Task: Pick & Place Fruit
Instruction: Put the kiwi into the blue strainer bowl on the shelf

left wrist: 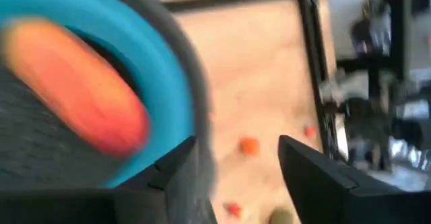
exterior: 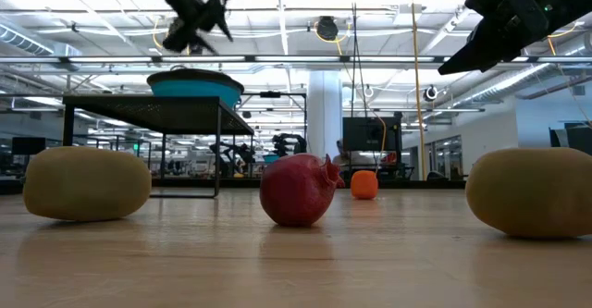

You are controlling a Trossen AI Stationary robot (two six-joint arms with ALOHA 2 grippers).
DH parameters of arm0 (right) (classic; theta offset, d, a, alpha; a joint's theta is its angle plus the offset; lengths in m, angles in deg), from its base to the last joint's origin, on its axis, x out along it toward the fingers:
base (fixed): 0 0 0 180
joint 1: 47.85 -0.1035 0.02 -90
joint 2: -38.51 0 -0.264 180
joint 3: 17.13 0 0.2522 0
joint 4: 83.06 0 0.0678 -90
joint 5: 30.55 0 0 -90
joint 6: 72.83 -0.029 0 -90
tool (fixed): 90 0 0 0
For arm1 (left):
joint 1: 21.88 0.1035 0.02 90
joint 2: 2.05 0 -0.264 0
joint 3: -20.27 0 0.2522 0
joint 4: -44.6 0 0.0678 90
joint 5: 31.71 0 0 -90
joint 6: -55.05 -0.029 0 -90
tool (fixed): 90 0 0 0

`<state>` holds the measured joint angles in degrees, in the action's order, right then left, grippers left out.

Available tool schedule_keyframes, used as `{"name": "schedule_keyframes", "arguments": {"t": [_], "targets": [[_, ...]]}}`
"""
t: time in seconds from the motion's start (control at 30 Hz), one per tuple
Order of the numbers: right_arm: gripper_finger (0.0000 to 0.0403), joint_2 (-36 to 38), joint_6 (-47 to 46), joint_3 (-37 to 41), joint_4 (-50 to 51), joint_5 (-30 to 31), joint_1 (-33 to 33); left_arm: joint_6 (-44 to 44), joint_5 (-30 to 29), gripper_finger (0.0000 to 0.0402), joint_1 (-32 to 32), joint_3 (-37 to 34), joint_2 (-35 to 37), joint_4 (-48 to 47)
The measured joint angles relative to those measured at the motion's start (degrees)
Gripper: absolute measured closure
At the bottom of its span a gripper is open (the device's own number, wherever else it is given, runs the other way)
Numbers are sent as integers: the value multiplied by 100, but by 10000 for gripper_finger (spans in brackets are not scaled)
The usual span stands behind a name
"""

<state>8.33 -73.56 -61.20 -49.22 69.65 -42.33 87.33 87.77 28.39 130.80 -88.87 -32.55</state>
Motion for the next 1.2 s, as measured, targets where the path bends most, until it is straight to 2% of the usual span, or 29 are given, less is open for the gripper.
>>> {"name": "schedule_keyframes", "arguments": {"t": [0.33,0.43,0.63,0.9,1.2], "targets": [[402,0,110,0,-2,0,0,192,-986,312,-1980,9,957,12],[402,0,185,0,-2,0,2,263,-1380,339,-2628,9,1011,12],[402,0,205,0,-2,0,0,460,-1769,393,-3906,9,884,18],[402,2,211,0,-4,0,0,1377,-2634,397,-5402,9,267,14],[402,2,450,0,-2,-2,0,2947,-2650,400,-6354,9,-750,8]]}}
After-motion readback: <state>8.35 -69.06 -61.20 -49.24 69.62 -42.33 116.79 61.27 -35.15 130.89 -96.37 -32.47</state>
